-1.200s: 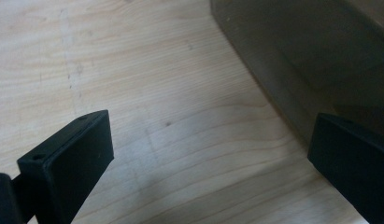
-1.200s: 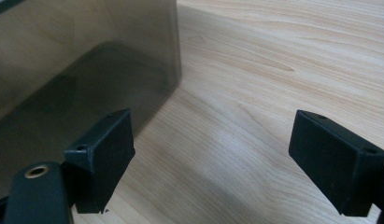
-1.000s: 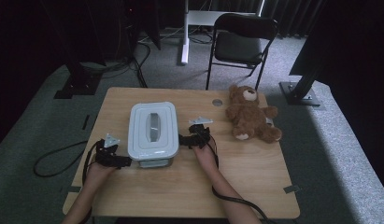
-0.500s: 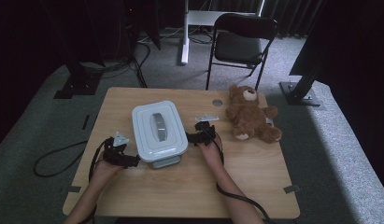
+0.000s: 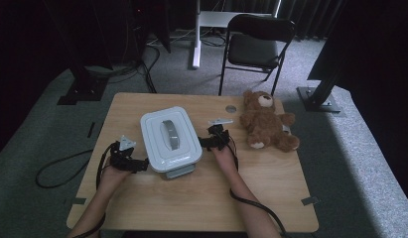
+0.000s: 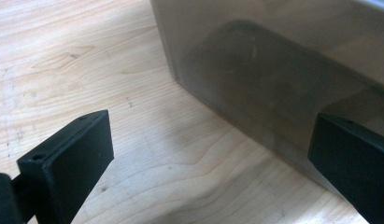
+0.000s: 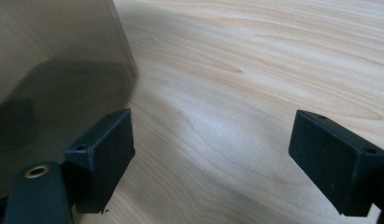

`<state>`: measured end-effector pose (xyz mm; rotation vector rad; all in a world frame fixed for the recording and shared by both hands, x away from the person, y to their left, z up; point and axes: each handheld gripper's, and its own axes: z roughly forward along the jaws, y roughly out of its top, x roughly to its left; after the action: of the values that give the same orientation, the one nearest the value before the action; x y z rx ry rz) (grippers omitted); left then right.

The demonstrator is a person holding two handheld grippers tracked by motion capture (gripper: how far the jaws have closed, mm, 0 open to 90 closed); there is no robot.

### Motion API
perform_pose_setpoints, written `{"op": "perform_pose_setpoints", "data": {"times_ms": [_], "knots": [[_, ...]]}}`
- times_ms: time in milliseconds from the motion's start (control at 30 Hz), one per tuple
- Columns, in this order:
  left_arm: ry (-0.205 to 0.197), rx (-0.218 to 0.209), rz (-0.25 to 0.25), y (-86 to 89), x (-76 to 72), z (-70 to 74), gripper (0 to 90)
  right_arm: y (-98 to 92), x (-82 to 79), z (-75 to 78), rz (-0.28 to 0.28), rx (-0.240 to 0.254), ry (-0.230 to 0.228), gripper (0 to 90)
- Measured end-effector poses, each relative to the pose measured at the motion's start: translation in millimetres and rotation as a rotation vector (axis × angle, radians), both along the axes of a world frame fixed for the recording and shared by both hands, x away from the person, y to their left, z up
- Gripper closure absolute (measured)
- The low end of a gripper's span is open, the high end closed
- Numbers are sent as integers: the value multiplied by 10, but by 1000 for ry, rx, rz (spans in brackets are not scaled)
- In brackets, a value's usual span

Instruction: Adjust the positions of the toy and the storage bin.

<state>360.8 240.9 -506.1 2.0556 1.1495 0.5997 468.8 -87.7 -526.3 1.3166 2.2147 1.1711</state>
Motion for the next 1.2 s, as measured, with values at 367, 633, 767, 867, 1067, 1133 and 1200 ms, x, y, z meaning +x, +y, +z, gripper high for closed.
{"op": "perform_pose_setpoints", "data": {"times_ms": [367,633,767,867,1067,1133,1200], "knots": [[4,21,1,-25,40,-19,9,6,81,13,9,-4,12,136],[10,12,1,-51,41,-21,9,29,84,47,107,48,1,144],[13,9,3,-62,34,-10,9,9,73,41,136,78,20,163],[12,21,-3,-84,16,15,9,6,52,63,160,69,13,188],[21,48,-25,-177,-55,49,10,-62,-15,57,194,82,-2,196],[24,59,-39,-206,-82,57,10,-87,-37,58,199,85,1,199],[25,60,-47,-236,-113,61,9,-118,-63,57,202,85,5,200]]}}
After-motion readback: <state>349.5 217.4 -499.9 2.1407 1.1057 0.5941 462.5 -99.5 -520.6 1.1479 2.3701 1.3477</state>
